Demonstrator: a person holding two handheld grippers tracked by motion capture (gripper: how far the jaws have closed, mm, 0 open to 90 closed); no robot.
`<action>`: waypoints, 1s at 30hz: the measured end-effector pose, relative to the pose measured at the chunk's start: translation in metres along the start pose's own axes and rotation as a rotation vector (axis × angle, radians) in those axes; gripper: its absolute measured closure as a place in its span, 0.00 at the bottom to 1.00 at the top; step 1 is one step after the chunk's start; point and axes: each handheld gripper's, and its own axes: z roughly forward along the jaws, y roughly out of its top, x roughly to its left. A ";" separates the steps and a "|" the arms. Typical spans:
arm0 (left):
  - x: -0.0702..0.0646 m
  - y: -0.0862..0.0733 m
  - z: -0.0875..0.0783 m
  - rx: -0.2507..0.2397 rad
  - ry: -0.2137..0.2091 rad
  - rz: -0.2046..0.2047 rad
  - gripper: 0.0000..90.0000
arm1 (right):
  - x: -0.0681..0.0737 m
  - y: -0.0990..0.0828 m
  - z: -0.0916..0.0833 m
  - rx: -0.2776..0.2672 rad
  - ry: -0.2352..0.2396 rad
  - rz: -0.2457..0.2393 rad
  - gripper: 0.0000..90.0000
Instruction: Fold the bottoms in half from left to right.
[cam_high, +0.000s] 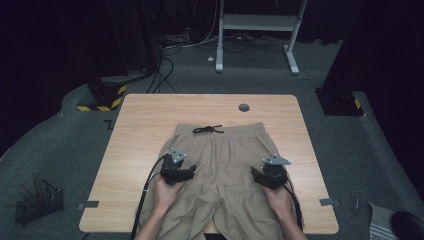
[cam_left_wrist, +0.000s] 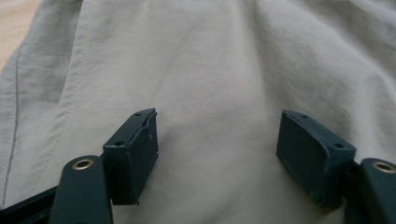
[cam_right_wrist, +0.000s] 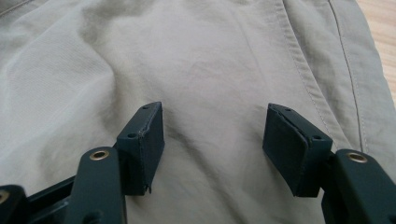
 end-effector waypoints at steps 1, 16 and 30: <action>-0.001 0.000 0.000 0.000 -0.010 0.003 0.31 | 0.001 -0.001 -0.002 0.002 0.002 0.001 0.42; 0.022 0.036 0.017 -0.024 -0.043 -0.057 0.35 | -0.004 0.032 0.016 -0.031 0.027 0.003 0.48; -0.003 0.005 0.005 -0.005 -0.022 0.022 0.35 | 0.003 -0.002 -0.003 -0.003 0.031 -0.010 0.46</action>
